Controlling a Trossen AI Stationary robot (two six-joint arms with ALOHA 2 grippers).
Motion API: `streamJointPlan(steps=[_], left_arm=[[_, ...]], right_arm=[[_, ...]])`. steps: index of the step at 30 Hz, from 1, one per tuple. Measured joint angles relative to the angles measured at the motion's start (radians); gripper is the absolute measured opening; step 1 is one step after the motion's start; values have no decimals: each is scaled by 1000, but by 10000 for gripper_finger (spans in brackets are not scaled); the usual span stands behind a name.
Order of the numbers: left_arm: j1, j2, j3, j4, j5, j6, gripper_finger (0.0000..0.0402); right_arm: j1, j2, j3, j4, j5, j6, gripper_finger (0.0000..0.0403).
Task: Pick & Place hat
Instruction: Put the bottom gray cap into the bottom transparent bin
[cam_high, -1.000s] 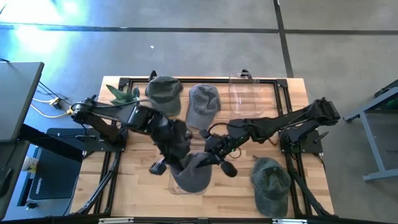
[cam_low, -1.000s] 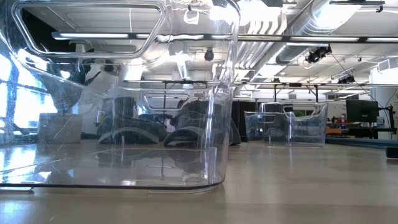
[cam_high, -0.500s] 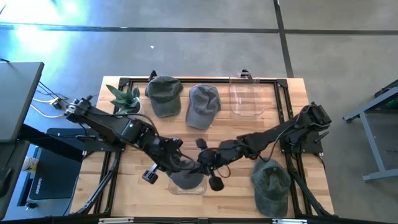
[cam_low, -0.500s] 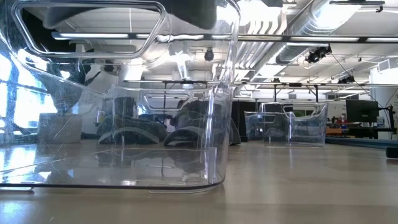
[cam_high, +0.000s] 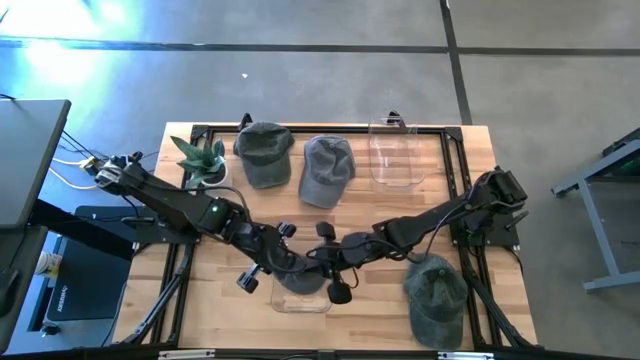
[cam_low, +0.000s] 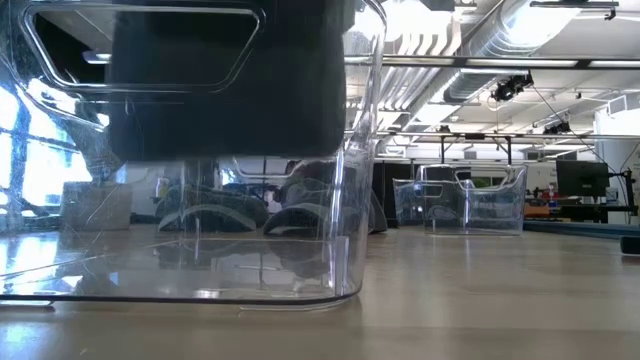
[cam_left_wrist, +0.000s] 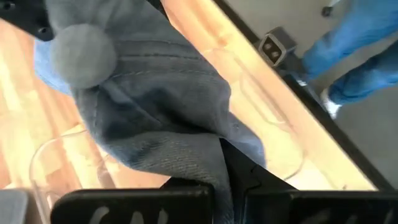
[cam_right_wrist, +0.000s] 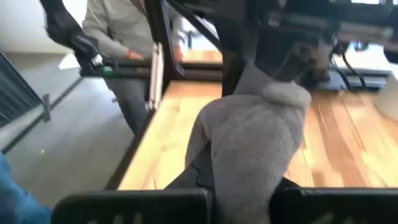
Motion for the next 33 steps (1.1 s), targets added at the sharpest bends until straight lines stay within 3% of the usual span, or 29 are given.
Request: streamJointPlan(steps=[11, 21, 27, 33], left_arm=[[1, 0, -66, 81, -22, -55, 22], [1, -2, -66, 97, 39, -105, 122], [56, -59, -65, 63, 193, -187, 169], [100, -142, -65, -118, 70, -241, 176]], right_arm=[[1, 5, 0, -73, -10, 28, 15], [-8, 34, -1, -52, -107, 150, 3], [-20, 34, -2, -60, -94, 171, 15], [-26, 34, -2, -77, -104, 172, 12]])
